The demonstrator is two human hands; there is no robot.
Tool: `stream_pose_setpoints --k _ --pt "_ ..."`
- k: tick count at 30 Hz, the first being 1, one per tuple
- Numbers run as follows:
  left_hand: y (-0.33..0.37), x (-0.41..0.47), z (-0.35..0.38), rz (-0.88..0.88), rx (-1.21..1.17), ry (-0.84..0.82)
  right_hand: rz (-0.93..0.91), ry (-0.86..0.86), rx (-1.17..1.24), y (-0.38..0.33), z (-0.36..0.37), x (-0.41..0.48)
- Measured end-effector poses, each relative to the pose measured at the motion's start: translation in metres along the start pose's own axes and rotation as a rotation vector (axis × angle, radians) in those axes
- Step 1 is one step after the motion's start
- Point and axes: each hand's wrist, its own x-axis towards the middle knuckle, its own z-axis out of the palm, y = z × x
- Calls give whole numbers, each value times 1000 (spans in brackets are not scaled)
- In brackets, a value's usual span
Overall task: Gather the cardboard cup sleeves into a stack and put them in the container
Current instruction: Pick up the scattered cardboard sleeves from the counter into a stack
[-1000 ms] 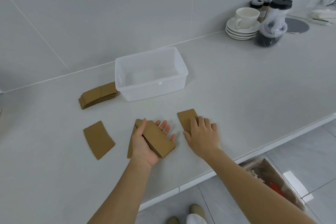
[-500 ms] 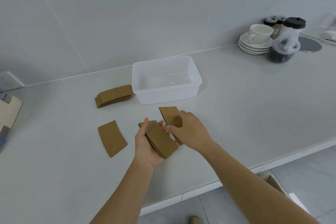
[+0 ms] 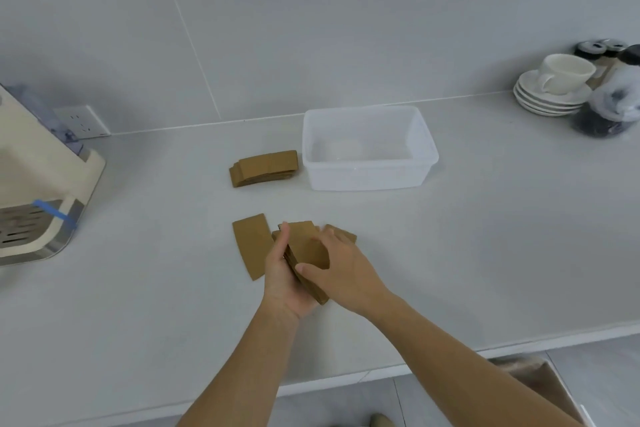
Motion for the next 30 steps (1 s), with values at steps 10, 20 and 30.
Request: stream_pose_setpoints --k 10,20,30 --pt "8 1 -18 -58 -8 78 -74 -111 -205 -1 12 5" --pt "22 -5 -19 10 -70 117 110 126 -151 -8 0 21" --pt "37 -10 -41 172 -220 175 284 201 -495 21 22 31"
